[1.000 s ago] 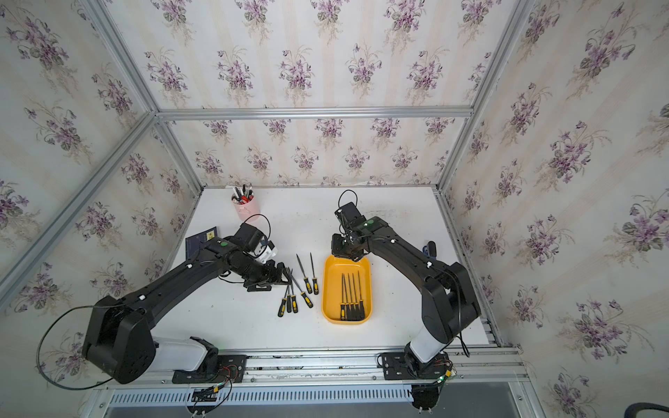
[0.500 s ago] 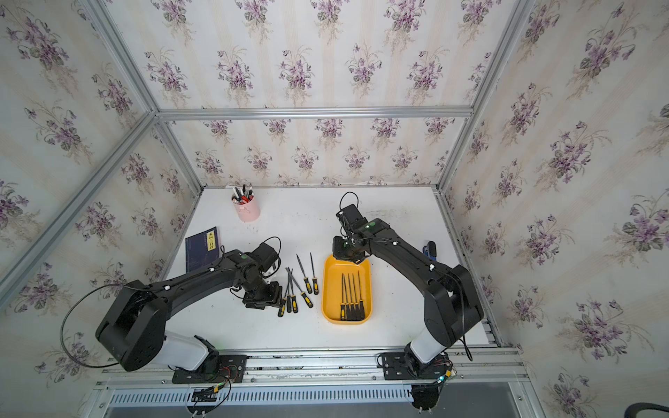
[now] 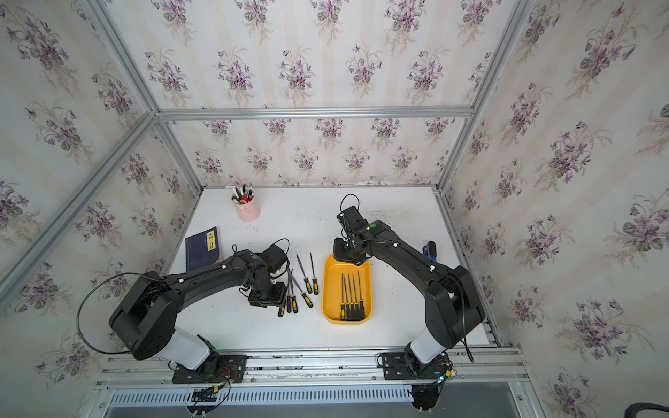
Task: Put the file tool into the storage box
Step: Pick up the file tool from the center of the board.
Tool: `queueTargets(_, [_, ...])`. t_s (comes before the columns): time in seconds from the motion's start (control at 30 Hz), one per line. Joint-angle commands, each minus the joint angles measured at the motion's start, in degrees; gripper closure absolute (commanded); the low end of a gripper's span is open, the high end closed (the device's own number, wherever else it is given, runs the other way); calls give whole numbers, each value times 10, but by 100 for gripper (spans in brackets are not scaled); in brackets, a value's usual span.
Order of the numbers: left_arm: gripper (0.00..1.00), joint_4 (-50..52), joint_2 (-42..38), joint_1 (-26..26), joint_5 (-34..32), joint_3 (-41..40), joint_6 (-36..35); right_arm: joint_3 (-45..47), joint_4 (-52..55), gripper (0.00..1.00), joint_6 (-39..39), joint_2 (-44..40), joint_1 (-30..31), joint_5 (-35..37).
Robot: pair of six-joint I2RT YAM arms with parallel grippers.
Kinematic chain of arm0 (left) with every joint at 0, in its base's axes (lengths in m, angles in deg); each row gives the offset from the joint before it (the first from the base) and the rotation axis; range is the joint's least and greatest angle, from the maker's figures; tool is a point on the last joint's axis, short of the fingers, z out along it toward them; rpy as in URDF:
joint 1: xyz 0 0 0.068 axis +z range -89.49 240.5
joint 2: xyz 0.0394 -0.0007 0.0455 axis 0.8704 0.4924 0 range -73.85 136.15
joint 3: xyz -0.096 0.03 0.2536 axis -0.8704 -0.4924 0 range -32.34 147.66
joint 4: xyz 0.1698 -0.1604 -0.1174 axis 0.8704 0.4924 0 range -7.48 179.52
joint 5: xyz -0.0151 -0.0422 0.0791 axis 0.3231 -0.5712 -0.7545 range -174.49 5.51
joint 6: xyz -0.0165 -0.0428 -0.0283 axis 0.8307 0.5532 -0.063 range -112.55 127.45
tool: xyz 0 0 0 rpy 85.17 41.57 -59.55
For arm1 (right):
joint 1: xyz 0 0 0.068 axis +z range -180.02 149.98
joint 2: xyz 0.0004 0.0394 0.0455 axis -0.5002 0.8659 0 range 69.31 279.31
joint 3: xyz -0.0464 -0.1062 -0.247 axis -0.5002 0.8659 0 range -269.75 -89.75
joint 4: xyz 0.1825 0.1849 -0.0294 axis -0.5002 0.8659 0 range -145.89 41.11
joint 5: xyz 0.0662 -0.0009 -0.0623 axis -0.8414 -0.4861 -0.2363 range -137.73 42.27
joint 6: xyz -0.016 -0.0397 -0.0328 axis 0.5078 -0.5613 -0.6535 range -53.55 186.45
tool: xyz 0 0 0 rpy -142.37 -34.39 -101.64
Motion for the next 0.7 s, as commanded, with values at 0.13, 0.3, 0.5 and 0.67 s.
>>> queueTargets(0.13, [39, 6, 27, -17, -21, 4, -2, 4, -6, 73, 0, -3, 1, -2])
queueTargets(0.3, [40, -6, 38, -24, -25, -1, 9, 5, -7, 73, -1, -2, 1, -1])
queueTargets(0.5, [57, -14, 60, -27, -48, -2, 18, 5, -6, 73, 0, -3, 1, -2])
queueTargets(0.67, [73, -16, 61, -27, -61, -3, 15, 9, -7, 73, 0, -7, 1, -2])
